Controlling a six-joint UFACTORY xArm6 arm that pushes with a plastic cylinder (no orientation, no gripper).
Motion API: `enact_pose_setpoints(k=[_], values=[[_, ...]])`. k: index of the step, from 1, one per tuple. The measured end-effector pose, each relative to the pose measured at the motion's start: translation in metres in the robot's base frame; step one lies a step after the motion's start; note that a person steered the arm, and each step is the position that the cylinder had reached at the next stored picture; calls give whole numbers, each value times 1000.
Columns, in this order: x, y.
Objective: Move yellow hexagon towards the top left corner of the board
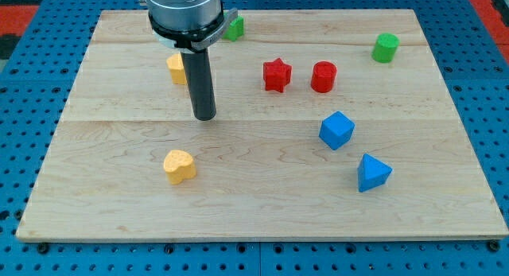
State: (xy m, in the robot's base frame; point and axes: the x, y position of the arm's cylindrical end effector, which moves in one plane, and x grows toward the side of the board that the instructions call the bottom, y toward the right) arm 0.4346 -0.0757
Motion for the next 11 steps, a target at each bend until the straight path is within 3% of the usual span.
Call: enact_pose_setpoints(k=[2, 5, 6, 7, 8, 9, 10, 11], values=[[-1, -4], [-76, 16], [-113, -38], [-66, -18], [-61, -33], [-115, -109], [-158, -128], [-123, -105]])
